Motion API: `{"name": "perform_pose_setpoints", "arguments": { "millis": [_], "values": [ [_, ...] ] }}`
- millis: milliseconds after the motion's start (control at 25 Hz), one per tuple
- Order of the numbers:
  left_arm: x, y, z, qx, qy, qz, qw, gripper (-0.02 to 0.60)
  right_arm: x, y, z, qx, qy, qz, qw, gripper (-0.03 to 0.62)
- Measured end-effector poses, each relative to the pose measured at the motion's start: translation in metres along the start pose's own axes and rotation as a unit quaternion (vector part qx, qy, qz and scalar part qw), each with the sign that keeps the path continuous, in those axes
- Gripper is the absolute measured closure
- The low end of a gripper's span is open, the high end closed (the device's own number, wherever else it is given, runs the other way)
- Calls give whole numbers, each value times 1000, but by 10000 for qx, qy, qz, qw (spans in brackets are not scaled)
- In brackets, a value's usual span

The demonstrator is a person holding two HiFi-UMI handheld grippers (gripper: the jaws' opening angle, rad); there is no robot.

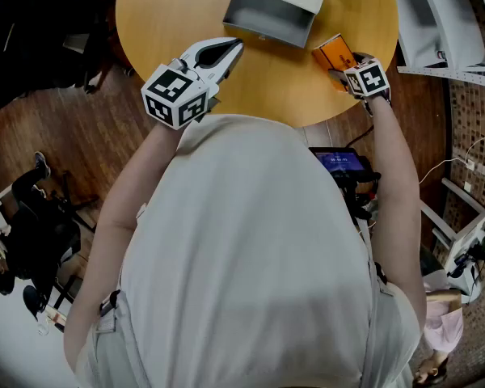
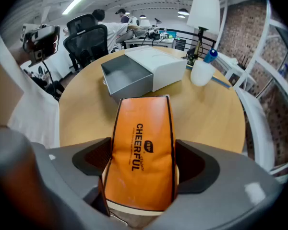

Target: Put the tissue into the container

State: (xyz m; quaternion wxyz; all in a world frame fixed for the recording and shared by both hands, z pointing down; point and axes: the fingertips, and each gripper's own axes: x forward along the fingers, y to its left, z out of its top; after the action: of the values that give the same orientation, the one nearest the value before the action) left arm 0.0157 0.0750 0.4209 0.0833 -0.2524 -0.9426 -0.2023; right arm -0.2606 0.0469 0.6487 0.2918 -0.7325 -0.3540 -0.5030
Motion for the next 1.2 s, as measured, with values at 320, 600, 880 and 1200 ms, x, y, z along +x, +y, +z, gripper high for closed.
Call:
{"name": "perform_pose_setpoints", "arguments": {
  "millis": [320,600,880,1200],
  "values": [
    [-20,7,-4,-162,-83,111,9998,581,-48,9,33,-500,-229,-74,9985,256],
    [-20,29,-10,-311,-103,260,9991,581,-56,41,185,-2001,-970,192,9748,255],
    [-55,50,-18,-422,8,575,9975,581,37,87,228,-2792,-213,637,9579,252],
    [-67,61,-21,-532,19,667,9964,581,58,86,229,-2617,-246,705,9623,210]
  ]
}}
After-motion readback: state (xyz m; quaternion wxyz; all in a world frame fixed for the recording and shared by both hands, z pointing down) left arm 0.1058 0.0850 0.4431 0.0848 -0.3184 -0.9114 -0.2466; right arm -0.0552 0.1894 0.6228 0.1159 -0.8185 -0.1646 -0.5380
